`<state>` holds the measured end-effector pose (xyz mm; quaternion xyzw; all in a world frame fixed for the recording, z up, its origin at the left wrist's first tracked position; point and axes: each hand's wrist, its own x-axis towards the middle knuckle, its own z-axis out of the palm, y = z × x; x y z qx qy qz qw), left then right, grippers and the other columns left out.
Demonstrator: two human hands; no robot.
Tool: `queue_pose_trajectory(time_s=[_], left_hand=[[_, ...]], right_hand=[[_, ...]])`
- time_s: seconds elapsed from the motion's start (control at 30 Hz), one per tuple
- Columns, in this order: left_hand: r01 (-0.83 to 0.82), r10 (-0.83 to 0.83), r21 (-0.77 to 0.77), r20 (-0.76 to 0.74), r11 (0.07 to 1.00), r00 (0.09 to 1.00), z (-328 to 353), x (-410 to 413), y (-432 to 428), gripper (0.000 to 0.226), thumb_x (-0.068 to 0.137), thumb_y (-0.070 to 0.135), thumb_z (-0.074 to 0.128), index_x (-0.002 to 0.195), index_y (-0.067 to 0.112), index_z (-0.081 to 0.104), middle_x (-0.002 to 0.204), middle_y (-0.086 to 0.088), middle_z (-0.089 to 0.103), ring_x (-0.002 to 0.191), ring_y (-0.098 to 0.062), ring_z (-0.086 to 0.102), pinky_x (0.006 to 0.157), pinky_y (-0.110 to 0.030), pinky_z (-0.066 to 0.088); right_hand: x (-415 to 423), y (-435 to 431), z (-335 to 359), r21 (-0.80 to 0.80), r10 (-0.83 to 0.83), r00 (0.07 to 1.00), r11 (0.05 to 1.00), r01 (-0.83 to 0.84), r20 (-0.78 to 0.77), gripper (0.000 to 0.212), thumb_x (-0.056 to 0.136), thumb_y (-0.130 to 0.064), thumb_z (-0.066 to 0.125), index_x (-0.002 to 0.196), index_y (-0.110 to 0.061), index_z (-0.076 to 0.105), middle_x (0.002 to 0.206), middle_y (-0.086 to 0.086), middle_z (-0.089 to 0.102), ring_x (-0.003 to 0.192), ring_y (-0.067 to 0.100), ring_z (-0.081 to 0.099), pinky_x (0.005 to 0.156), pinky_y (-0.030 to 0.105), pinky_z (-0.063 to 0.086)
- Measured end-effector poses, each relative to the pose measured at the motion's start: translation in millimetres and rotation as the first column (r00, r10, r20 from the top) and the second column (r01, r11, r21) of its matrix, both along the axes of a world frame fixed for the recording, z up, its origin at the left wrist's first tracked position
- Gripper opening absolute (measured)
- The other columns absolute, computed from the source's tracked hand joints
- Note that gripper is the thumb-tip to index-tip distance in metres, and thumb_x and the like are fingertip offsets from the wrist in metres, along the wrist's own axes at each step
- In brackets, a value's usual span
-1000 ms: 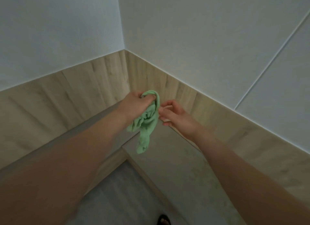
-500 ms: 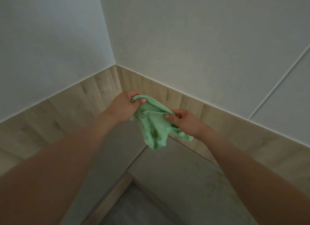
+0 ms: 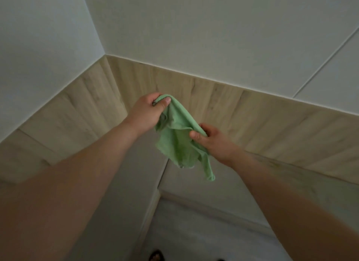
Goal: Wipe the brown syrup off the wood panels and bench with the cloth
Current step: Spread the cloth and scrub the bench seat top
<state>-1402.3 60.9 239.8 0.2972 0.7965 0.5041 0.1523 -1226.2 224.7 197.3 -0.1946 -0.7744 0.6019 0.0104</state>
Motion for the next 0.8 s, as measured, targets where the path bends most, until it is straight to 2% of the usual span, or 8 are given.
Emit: queue_pose_trajectory(time_s=[0.1, 0.2, 0.27, 0.33, 0.43, 0.53, 0.67, 0.8], left_hand=[[-0.006, 0.006, -0.061, -0.001, 0.998, 1.0, -20, -5, -6, 0.021, 0.104, 0.032, 0.06, 0.085, 0.024, 0.065, 0.076, 0.013, 0.062, 0.068, 0.004, 0.056, 0.061, -0.011, 0.039], [-0.001, 0.006, -0.136, 0.033, 0.991, 0.999, -52, -11, -6, 0.018, 0.104, 0.027, 0.06, 0.094, 0.012, 0.066, 0.077, 0.006, 0.062, 0.069, -0.004, 0.056, 0.056, -0.008, 0.038], [0.014, -0.001, -0.2, 0.063, 0.98, 0.998, -83, -12, -6, 0.015, 0.104, 0.021, 0.06, 0.101, 0.008, 0.067, 0.083, -0.002, 0.064, 0.071, -0.01, 0.057, 0.054, -0.008, 0.038], [0.034, -0.009, -0.279, 0.092, 0.96, 0.996, -122, -10, -6, 0.009, 0.104, 0.016, 0.059, 0.107, 0.011, 0.066, 0.091, -0.007, 0.063, 0.077, -0.017, 0.057, 0.058, -0.018, 0.04], [0.082, -0.029, -0.403, 0.136, 0.912, 0.99, -189, -4, -8, 0.016, 0.102, 0.009, 0.059, 0.116, 0.006, 0.066, 0.098, -0.007, 0.062, 0.092, -0.026, 0.06, 0.07, -0.025, 0.036], [0.106, -0.005, -0.44, 0.225, 0.892, 0.974, -250, 11, -11, 0.021, 0.095, -0.002, 0.058, 0.111, 0.008, 0.068, 0.097, -0.007, 0.065, 0.094, -0.029, 0.063, 0.067, -0.026, 0.039], [0.011, 0.174, -0.433, 0.385, 0.901, 0.907, -318, 51, -18, 0.03, 0.075, 0.015, 0.053, 0.102, 0.021, 0.065, 0.096, -0.008, 0.069, 0.083, -0.028, 0.065, 0.069, -0.029, 0.05], [-0.084, 0.301, -0.467, 0.413, 0.88, 0.86, -387, 69, -21, 0.02, 0.083, 0.024, 0.058, 0.102, 0.021, 0.062, 0.092, -0.011, 0.07, 0.078, -0.029, 0.066, 0.071, -0.034, 0.052]], right_hand=[[1, 0, -14, 0.042, -0.017, 0.997, 0.999, 0.014, 0.078, 0.008, 0.099, -0.034, 0.07, 0.101, -0.027, 0.074, 0.088, -0.012, 0.075, 0.085, 0.005, 0.071, 0.074, 0.025, 0.055], [6, 5, -39, 0.064, -0.051, 0.985, 0.997, 0.041, 0.166, 0.014, 0.102, -0.033, 0.064, 0.106, -0.029, 0.077, 0.101, -0.005, 0.079, 0.098, 0.014, 0.074, 0.09, 0.03, 0.058], [9, 7, -63, 0.126, -0.077, 0.975, 0.991, 0.051, 0.207, 0.023, 0.105, -0.038, 0.059, 0.104, -0.024, 0.078, 0.095, -0.003, 0.077, 0.089, 0.012, 0.071, 0.082, 0.025, 0.053], [11, 9, -96, 0.178, -0.067, 0.969, 0.984, 0.025, 0.237, 0.027, 0.108, -0.038, 0.052, 0.101, -0.025, 0.075, 0.083, -0.01, 0.069, 0.074, 0.002, 0.062, 0.067, 0.019, 0.046], [14, 12, -157, 0.259, -0.068, 0.955, 0.966, -0.009, 0.288, 0.026, 0.109, -0.039, 0.048, 0.111, -0.03, 0.072, 0.082, -0.017, 0.063, 0.076, 0.001, 0.057, 0.068, 0.019, 0.041], [21, 16, -223, 0.285, -0.068, 0.946, 0.958, -0.026, 0.316, 0.02, 0.106, -0.033, 0.054, 0.11, -0.026, 0.072, 0.084, -0.012, 0.065, 0.08, 0.012, 0.061, 0.074, 0.028, 0.046], [41, 5, -293, 0.19, -0.027, 0.912, 0.98, -0.056, 0.41, 0.021, 0.103, -0.019, 0.051, 0.114, -0.023, 0.068, 0.103, 0.0, 0.07, 0.093, 0.018, 0.064, 0.075, 0.027, 0.047], [59, -3, -348, 0.123, -0.117, 0.895, 0.99, 0.07, 0.43, 0.016, 0.099, -0.02, 0.046, 0.106, -0.026, 0.059, 0.094, 0.005, 0.066, 0.077, 0.017, 0.058, 0.065, 0.028, 0.046]])
